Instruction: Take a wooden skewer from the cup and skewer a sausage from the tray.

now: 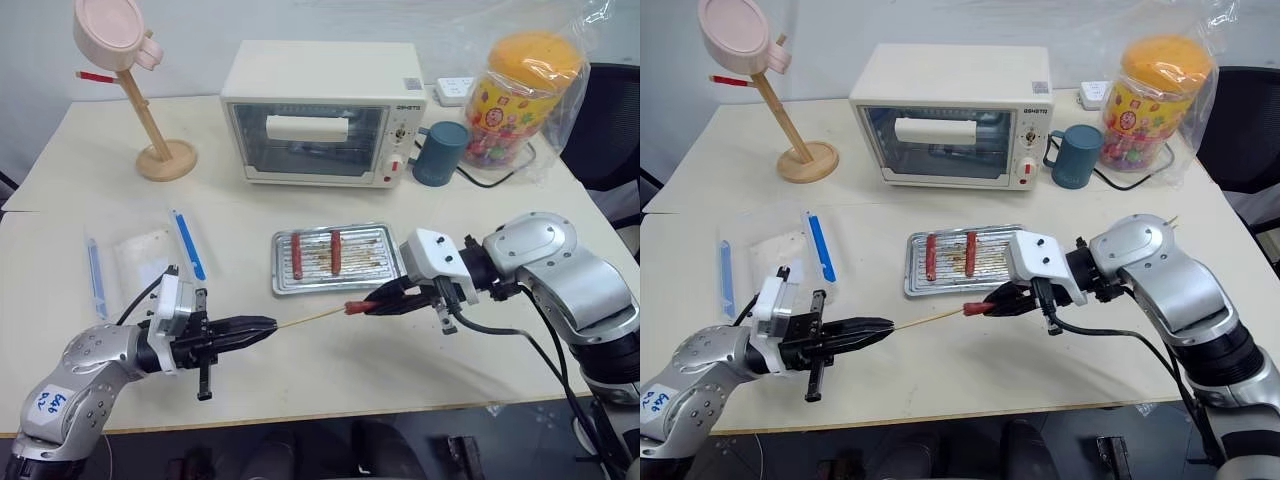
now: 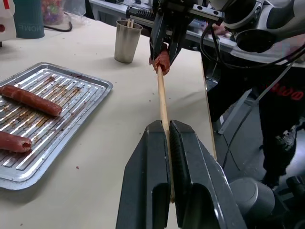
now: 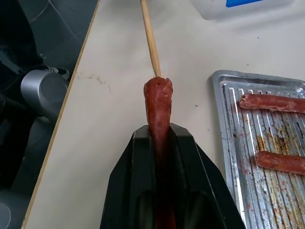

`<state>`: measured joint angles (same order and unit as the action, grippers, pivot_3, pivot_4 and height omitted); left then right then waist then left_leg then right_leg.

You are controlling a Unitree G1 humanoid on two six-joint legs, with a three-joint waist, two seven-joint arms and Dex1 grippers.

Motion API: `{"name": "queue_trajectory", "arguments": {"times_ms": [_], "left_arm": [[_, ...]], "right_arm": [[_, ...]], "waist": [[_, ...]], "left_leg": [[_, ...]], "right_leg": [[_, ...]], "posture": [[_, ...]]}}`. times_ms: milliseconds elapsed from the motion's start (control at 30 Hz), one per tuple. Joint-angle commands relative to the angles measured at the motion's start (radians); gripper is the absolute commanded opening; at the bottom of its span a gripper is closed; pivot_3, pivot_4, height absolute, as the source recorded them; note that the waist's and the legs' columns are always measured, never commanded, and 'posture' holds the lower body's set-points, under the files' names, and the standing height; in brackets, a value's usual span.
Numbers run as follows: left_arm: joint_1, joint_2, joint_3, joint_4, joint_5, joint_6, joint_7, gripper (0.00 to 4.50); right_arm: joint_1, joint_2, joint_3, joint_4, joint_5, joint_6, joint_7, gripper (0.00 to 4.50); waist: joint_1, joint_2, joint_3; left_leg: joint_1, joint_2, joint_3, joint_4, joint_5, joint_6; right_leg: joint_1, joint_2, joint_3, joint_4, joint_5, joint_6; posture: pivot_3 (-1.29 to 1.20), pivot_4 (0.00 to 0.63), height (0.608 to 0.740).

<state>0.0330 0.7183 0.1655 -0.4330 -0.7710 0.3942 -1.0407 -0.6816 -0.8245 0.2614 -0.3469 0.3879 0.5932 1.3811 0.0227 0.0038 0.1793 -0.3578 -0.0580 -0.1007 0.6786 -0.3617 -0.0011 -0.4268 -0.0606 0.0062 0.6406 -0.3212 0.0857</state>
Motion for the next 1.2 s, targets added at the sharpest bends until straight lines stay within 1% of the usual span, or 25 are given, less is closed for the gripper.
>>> {"name": "queue_trajectory", "arguments": {"times_ms": [33, 367, 633, 933, 1200], "left_arm": [[-0.011, -0.003, -0.004, -0.020, 0.006, -0.007, -0.008, 0.00], [-0.021, 0.008, -0.013, -0.010, -0.003, 0.012, -0.031, 0.00], [-0.050, 0.013, -0.032, 0.015, 0.009, 0.029, -0.060, 0.00], [-0.124, -0.008, -0.086, 0.049, 0.031, 0.026, -0.085, 0.00], [-0.180, -0.047, -0.123, 0.073, 0.044, 0.034, -0.079, 0.00]], "right_arm": [[-0.017, 0.004, -0.010, -0.033, 0.021, 0.005, -0.005, 0.23], [-0.038, 0.015, 0.006, -0.020, 0.012, 0.007, -0.001, 0.23], [-0.076, 0.020, 0.045, -0.001, 0.003, -0.013, 0.046, 0.23], [-0.136, 0.062, 0.112, 0.025, -0.021, -0.022, 0.073, 0.23], [-0.177, 0.096, 0.168, 0.037, -0.052, 0.013, 0.081, 0.23]], "waist": [[0.000, 0.000, 0.000], [0.000, 0.000, 0.000], [-0.001, 0.000, 0.000], [-0.001, 0.000, 0.000], [-0.001, 0.000, 0.000]], "left_leg": [[0.000, 0.000, 0.000, 0.000, 0.000, 0.000], [0.000, 0.000, 0.000, 0.000, 0.000, 0.000], [0.000, 0.000, 0.000, 0.000, 0.000, 0.000], [0.000, 0.000, 0.000, 0.001, 0.000, 0.000], [0.000, 0.000, 0.000, 0.002, 0.000, 0.000]], "right_leg": [[0.000, 0.000, 0.000, 0.000, 0.000, 0.000], [0.000, 0.000, 0.000, 0.000, 0.000, 0.000], [0.000, 0.000, 0.000, 0.001, 0.000, 0.000], [0.000, 0.000, 0.000, 0.001, 0.000, 0.000], [-0.001, 0.000, 0.000, 0.002, 0.000, 0.000]], "posture": [[0.00, 0.150, 0.740], [0.00, 0.150, 0.740], [0.00, 0.150, 0.740], [0.00, 0.150, 0.740], [0.00, 0.150, 0.740]]}}
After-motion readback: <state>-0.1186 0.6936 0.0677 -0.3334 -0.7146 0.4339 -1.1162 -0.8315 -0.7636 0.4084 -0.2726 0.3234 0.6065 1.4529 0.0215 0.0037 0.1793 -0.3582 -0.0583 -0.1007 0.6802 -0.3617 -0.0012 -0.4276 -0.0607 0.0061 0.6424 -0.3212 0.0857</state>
